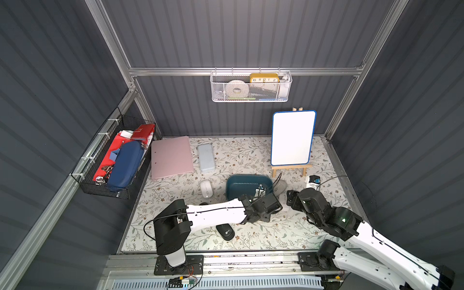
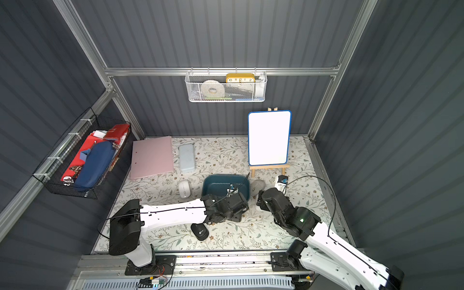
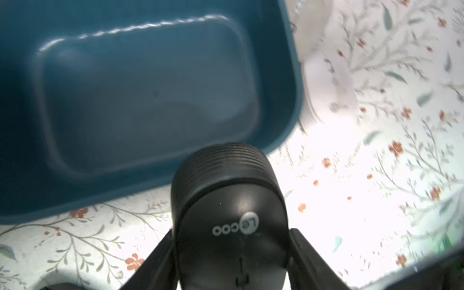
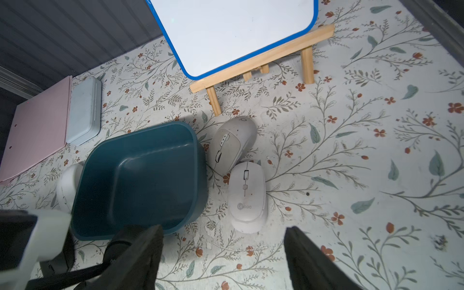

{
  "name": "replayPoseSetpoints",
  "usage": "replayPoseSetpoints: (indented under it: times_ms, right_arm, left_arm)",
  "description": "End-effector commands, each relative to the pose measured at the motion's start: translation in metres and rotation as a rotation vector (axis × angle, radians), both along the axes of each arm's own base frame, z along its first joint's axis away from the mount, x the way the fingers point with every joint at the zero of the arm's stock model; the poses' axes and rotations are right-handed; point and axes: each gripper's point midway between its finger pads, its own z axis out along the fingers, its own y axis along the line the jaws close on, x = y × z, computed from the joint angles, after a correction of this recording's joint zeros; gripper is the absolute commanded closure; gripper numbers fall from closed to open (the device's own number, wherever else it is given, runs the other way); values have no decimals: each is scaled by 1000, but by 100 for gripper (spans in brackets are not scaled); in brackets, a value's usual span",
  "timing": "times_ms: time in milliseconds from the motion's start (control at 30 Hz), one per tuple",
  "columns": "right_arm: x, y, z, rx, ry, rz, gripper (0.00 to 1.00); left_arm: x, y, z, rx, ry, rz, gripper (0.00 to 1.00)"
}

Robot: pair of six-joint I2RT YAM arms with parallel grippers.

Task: Take out the mouse from the storage box
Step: Place the mouse at the center of the board.

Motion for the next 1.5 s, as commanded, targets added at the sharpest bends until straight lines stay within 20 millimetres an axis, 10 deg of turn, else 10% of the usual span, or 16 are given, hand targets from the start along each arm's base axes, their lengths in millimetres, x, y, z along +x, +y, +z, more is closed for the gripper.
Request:
replayPoseSetpoints:
  times_ms: [0,900,1467]
  right_arm:
    - [-3,-11,-6,-35,15,-41,20]
    - [-13,-37,15,-21,-55,-118,21]
    - [-15,-49,26,-54,-95,-142,20]
  left_arm:
    - [-17,-5,-3,-11,15,-98,50]
    - [-55,-8,-75,83,139,-286,44]
    - [-31,22,15,-66,-58,-140,1]
